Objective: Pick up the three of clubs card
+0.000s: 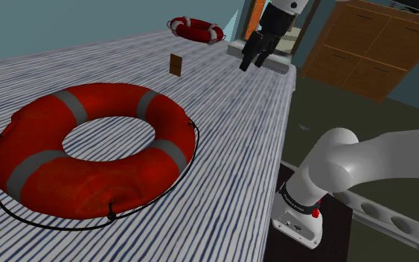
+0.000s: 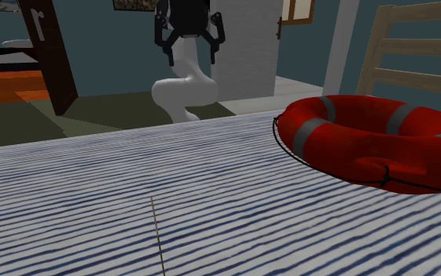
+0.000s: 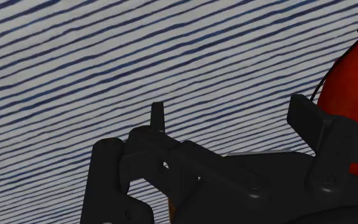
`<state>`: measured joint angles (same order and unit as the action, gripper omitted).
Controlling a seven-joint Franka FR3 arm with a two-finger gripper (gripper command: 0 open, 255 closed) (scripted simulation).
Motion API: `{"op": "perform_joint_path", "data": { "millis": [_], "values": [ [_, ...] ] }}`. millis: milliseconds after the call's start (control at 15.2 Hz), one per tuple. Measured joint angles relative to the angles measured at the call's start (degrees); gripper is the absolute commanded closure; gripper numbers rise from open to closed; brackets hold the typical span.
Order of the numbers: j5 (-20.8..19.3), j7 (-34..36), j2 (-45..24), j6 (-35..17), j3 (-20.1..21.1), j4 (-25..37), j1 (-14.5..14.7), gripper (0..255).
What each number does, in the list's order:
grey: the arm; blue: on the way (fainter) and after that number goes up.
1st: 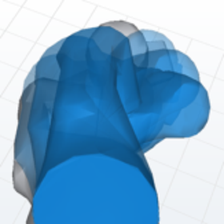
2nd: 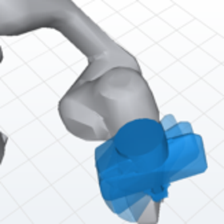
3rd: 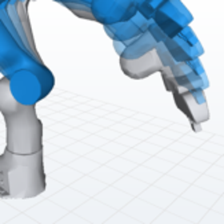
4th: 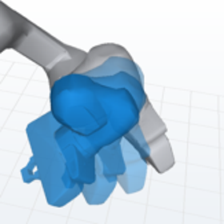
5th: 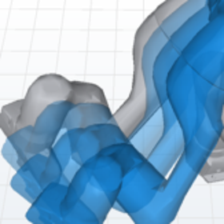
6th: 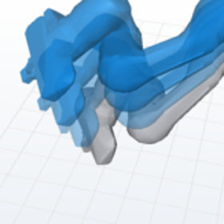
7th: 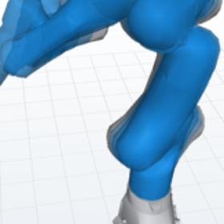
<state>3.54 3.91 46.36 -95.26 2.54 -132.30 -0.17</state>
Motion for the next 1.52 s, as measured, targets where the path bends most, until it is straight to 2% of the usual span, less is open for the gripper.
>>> {"op": "perform_joint_path", "data": {
  "millis": [132,462,858,1056,1188,1386,1518],
  "values": [
    [0.07,1.37,-0.41,-1.07,0.91,-0.24,-0.33,0],
    [-0.76,14.99,-5.34,-11.38,8.92,-1.77,-4.29,0],
    [-6.18,35.62,-15.57,-20.93,20.46,2.36,-12.04,0],
    [-11.46,46.71,-21.66,-23.99,26.06,5.75,-17.05,0],
    [-16.34,54.82,-26.93,-24.89,30.16,9.41,-20.76,0],
    [-24.73,67.1,-34.44,-23.42,35.49,15.53,-25.27,0],
    [-31.43,75.71,-40.33,-21.55,38.32,19.79,-27.24,0]
  ]
}}
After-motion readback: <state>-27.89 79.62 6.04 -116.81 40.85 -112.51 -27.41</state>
